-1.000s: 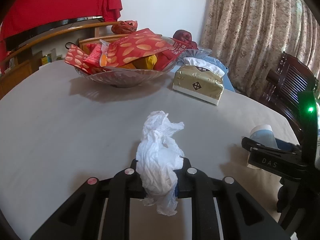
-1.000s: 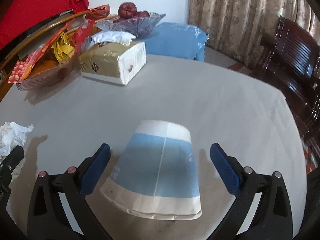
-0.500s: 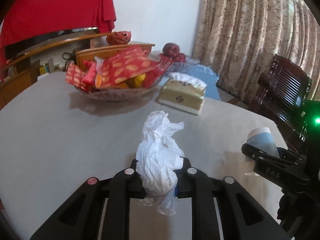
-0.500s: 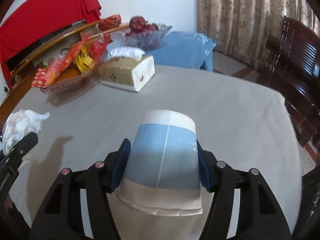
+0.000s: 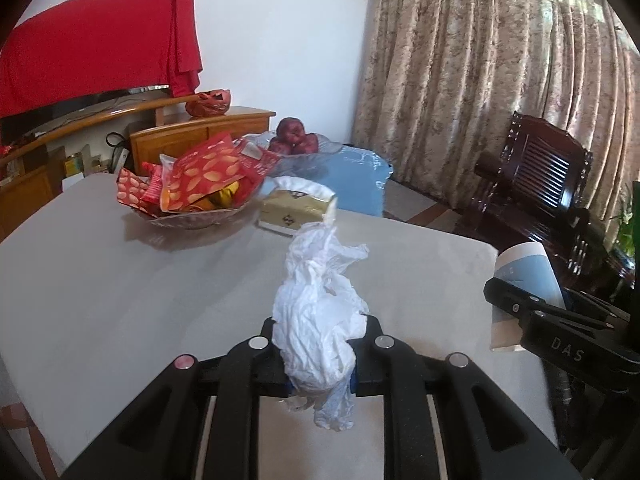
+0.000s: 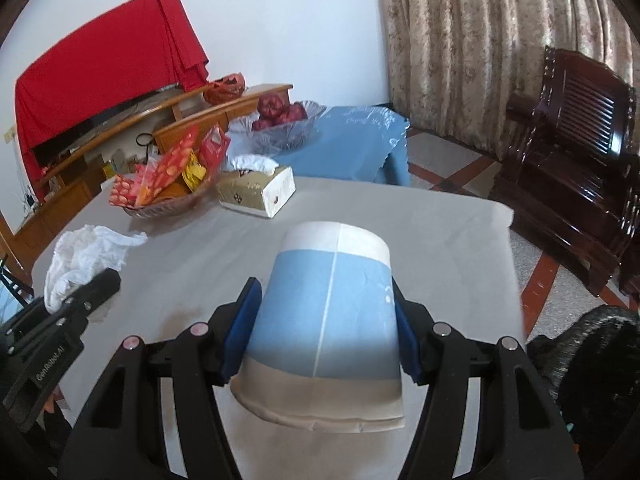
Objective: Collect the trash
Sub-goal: 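Carry the bag and cup over the bin and open both tools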
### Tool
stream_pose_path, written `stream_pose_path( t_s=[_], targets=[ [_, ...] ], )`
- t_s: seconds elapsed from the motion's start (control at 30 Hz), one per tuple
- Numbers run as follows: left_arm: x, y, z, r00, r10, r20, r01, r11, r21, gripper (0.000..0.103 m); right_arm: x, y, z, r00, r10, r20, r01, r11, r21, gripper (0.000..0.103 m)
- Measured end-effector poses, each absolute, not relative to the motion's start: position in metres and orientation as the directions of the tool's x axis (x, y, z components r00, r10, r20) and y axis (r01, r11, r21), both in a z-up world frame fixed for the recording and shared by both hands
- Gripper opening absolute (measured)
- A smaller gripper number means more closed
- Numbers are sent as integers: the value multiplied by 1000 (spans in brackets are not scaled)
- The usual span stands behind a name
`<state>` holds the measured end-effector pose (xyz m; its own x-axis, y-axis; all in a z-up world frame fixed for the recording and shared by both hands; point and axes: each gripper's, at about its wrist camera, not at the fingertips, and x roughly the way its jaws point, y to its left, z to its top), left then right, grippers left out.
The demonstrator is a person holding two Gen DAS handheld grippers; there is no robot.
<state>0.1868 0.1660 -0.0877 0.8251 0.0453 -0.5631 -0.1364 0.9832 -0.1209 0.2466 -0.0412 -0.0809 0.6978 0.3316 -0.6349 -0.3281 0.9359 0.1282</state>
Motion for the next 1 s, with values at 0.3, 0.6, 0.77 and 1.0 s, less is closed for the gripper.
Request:
stream_pose_path(
  t_s=[0.3, 0.6, 0.77, 1.0],
  targets=[
    [159, 121, -53, 856, -16, -517, -56, 991, -124, 18, 204, -87, -43, 749, 319, -581, -311, 943, 118, 59],
    [134, 71, -23, 882, -93, -463, 42, 992, -119, 18, 158, -141, -14, 797, 288, -532, -282, 955, 94, 59],
    [124, 39, -15, 883, -145, -446, 106, 988, -113, 18, 141, -172, -6, 816, 256, -518, -246, 965, 90, 59],
    [121, -1, -13, 864, -225, -450, 193, 974, -115, 18, 125, -216, -2, 841, 185, -509, -172, 982, 73, 59]
  ],
)
